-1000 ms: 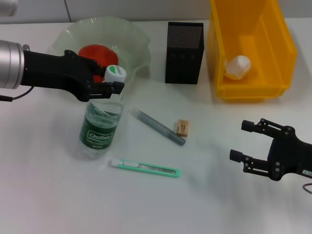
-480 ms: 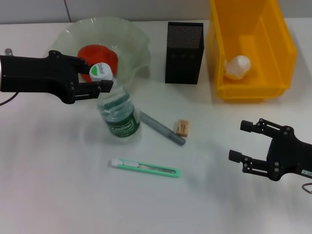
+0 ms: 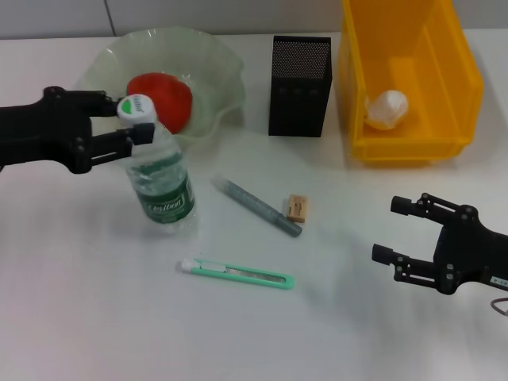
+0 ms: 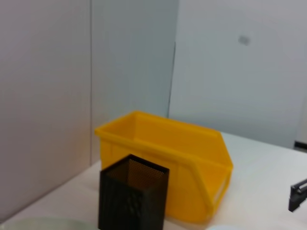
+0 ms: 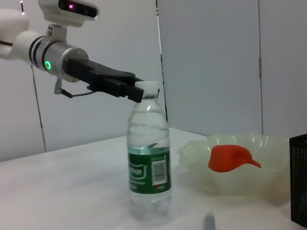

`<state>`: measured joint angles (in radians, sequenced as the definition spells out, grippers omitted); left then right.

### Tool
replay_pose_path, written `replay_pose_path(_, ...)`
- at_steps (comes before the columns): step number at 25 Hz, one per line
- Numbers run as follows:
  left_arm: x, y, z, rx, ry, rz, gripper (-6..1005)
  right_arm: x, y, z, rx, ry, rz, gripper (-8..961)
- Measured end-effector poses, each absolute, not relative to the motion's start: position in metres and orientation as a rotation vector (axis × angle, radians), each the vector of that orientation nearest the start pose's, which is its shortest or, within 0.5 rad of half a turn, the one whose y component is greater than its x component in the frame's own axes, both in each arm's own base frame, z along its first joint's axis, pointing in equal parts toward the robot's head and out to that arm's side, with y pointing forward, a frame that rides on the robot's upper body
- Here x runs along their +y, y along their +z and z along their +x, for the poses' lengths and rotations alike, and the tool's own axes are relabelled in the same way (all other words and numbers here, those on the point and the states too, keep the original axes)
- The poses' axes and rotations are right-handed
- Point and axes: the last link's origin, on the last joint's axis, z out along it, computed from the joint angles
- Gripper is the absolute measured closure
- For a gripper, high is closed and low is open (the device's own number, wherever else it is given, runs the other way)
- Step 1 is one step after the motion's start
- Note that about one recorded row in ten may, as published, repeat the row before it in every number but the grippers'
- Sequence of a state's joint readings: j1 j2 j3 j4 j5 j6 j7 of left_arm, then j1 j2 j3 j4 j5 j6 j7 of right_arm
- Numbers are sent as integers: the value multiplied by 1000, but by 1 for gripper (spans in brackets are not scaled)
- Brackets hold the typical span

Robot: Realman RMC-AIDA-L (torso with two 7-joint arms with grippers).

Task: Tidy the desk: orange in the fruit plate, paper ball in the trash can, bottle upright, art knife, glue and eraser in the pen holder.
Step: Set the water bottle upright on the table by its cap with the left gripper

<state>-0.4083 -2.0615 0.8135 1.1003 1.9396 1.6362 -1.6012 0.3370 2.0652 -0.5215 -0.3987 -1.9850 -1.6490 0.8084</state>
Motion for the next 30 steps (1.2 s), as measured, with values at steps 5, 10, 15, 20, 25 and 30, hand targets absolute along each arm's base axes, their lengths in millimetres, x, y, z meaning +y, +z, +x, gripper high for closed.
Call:
replay_pose_path(5,320,71,-260,-453,-647,-2637,509,246,-18,321,385,821,-2579,166)
replay_pose_path(10,319,73,-268,-454,-675,-2598,505,247,-19,320,383,825,-2582,166)
replay_pose_path(15,320,79,-280,-478,-710,-2508,501,247,-19,319,381,831,-2583,166)
replay_pose_path(20,323,78,-287,-505,-702,-2460,498,247,-19,319,379,833,-2584,166)
replay_pose_path(25,325,77,-291,-508,-697,-2432,494,247,-19,319,379,834,-2584,166)
replay_pose_path(30,325,78,-295,-515,-695,-2398,490,247,-19,319,379,834,-2584,166)
